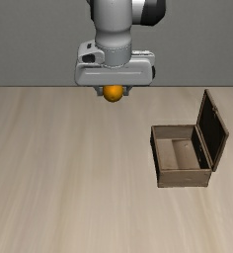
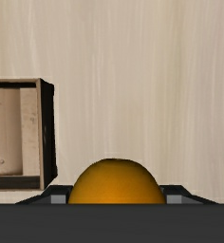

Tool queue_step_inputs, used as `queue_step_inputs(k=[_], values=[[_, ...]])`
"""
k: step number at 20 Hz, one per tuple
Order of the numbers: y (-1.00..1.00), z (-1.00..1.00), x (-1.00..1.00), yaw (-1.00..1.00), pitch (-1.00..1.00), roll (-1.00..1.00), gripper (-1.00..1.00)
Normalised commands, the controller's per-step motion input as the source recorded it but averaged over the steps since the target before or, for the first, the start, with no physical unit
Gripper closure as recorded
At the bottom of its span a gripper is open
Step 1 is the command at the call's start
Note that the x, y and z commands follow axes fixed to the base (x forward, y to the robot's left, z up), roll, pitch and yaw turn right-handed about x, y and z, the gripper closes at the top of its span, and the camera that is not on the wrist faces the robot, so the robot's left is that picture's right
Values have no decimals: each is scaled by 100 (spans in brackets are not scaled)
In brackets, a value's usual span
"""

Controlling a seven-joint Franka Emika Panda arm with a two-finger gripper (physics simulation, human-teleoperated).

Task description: Pick up the orange and put it in the box

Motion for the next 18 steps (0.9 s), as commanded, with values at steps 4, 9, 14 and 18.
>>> queue_step_inputs(k=[4, 9, 14, 18], values=[[100, 0, 0, 0, 0, 0, 100], [100, 0, 0, 0, 0, 0, 100], [80, 0, 20, 0, 0, 0, 100], [25, 0, 25, 0, 0, 0, -100]])
